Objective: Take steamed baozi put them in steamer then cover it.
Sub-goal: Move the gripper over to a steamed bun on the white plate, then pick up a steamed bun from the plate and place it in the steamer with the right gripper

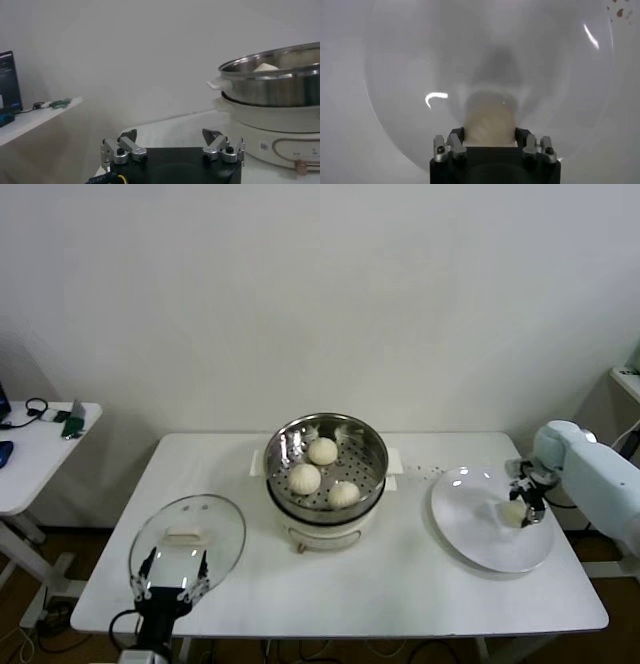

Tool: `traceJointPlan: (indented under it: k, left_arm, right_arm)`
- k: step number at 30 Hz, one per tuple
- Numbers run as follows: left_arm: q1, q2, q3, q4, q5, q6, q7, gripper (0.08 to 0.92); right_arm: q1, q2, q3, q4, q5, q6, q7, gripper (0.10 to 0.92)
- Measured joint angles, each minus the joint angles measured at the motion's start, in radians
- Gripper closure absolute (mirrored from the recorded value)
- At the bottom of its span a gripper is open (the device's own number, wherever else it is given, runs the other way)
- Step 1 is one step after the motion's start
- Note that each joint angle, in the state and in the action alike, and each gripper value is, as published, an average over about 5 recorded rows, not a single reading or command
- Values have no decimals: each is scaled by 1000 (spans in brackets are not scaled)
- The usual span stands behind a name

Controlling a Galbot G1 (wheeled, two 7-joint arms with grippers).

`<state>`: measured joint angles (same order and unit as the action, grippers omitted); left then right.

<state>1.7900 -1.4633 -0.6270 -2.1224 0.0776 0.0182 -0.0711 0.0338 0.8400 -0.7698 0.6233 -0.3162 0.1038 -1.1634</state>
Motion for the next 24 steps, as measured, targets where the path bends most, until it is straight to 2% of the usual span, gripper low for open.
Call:
traceJointPlan:
  k: [6,13,24]
  left_arm:
    - [-5,-1,13,-2,1,-2,0,177]
    - [-13,-7,34,-1,6,-7,5,177]
    - [-5,10,73,-5,0,-25,11,177]
  right_arm:
    - [73,-21,-100,59,136,-55,9,360]
    - [267,-6,-328,151,409,-148,25,355]
    - [635,165,-742,228,890,-254,44,355]
